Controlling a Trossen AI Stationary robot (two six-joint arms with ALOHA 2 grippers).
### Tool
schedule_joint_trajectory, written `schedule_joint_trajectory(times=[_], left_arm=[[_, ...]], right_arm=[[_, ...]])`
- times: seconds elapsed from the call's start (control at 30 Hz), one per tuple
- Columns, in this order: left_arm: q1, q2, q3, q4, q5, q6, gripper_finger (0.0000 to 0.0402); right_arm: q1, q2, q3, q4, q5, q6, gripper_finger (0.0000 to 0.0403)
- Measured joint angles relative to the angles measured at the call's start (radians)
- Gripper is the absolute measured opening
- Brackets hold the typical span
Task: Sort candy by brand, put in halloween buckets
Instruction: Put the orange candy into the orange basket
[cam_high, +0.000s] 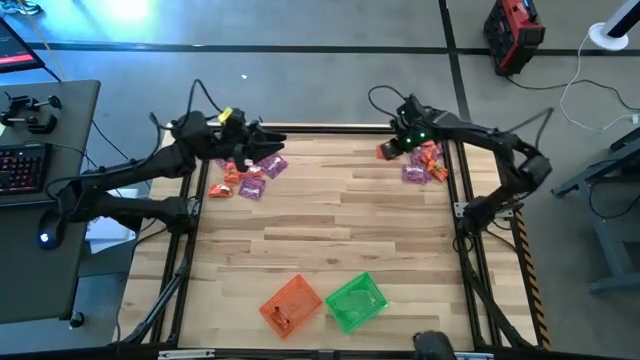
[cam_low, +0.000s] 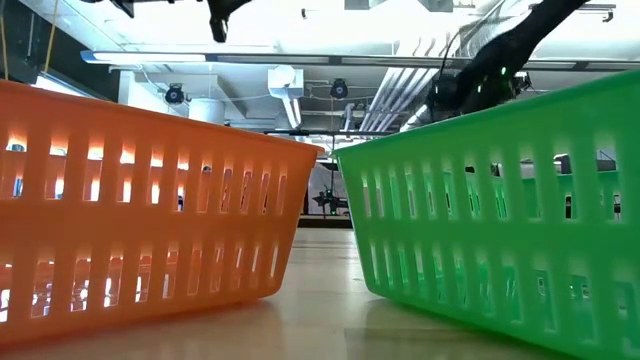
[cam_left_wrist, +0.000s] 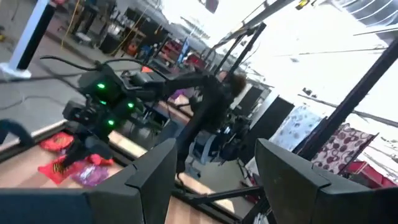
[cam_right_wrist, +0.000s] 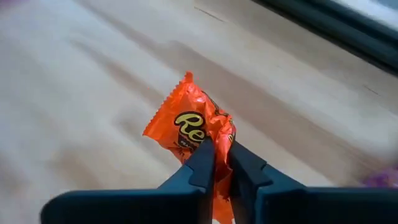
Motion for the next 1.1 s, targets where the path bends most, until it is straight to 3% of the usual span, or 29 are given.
schedule_joint_trajectory(times=[0.1, 0.23, 0.43, 0.6, 0.8, 0.97, 1.1], left_arm=[[0.0, -0.018, 0.0, -0.001, -0.016, 0.009, 0.0209], [-0.002, -0.015, 0.0, -0.008, -0.069, -0.014, 0.0209], [-0.011, -0.009, 0.0, -0.083, -0.078, -0.027, 0.0209], [-0.011, -0.009, 0.0, -0.142, -0.079, 0.007, 0.0209], [-0.016, -0.009, 0.0, -0.158, -0.061, 0.054, 0.0209], [-0.03, -0.01, 0.0, -0.158, -0.051, 0.097, 0.0209], [-0.035, -0.01, 0.0, -0.153, -0.05, 0.084, 0.0209]], right_arm=[[0.08, -0.058, 0.0, 0.074, -0.11, 0.051, 0.001], [0.282, -0.07, -0.002, 0.107, -0.175, 0.091, 0.0007], [0.661, -0.035, -0.003, 0.213, -0.183, 0.171, 0.0003], [0.891, 0.0, -0.003, 0.467, -0.157, 0.324, 0.0002], [1.07, 0.128, 0.039, 0.701, -0.008, 0.521, 0.0001], [1.159, 0.301, 0.216, 0.686, 0.061, 0.534, 0.0001], [1.196, 0.429, 0.402, 0.514, 0.056, 0.482, 0.0001]])
